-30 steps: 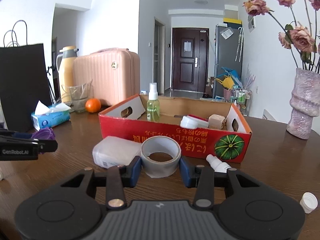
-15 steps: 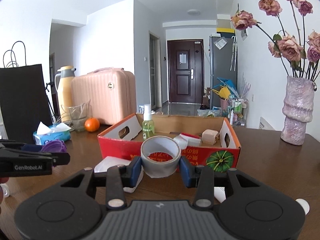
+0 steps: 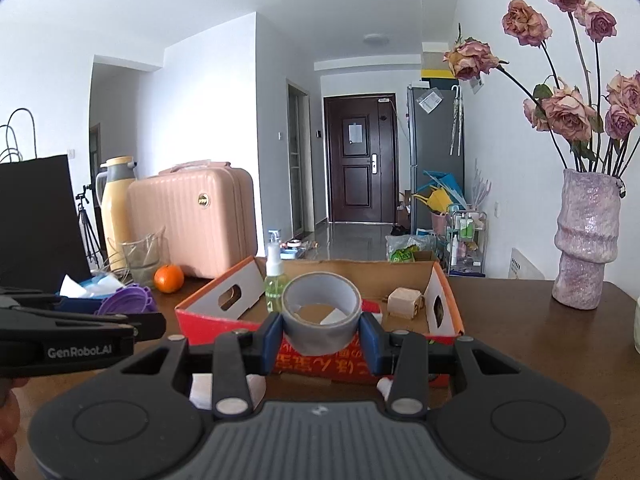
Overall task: Organize rigid objects
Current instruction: 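Carry the tape roll and purple cap with both grippers over the box, then lower the tape roll into the box and open the right gripper while the left gripper holds the purple cap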
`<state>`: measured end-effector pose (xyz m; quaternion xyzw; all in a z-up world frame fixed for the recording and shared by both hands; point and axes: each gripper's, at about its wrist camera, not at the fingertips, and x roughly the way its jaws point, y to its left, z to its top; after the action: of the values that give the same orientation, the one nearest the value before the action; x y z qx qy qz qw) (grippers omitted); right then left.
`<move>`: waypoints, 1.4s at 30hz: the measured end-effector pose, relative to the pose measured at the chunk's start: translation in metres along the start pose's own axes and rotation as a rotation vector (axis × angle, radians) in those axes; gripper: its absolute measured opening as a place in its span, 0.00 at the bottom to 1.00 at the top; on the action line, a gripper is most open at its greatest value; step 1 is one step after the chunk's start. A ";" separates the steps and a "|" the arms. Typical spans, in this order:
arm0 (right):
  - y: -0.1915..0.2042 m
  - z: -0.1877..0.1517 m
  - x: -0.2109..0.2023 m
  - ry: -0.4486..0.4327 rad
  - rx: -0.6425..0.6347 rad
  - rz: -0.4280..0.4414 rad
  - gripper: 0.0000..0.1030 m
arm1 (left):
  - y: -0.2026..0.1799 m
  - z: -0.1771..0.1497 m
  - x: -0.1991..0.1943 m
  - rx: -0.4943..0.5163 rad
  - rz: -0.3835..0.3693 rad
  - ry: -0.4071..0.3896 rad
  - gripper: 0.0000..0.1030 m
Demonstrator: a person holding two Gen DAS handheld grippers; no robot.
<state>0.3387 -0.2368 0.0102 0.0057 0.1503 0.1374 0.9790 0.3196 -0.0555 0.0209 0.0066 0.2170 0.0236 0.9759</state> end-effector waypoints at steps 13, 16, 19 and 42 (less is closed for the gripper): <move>-0.013 0.017 0.038 -0.012 0.031 -0.030 0.39 | -0.014 0.028 0.034 -0.040 0.000 -0.009 0.53; -0.015 0.020 0.046 -0.013 0.036 -0.035 0.39 | -0.018 0.032 0.043 -0.039 -0.004 -0.005 0.53; -0.018 0.022 0.055 -0.010 0.038 -0.043 0.39 | -0.021 0.034 0.053 -0.042 -0.001 0.006 0.53; -0.040 0.027 0.125 0.057 0.049 -0.098 0.39 | -0.032 0.051 0.125 -0.033 -0.034 0.063 0.53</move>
<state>0.4716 -0.2403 -0.0030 0.0185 0.1816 0.0857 0.9795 0.4556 -0.0812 0.0136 -0.0138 0.2472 0.0109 0.9688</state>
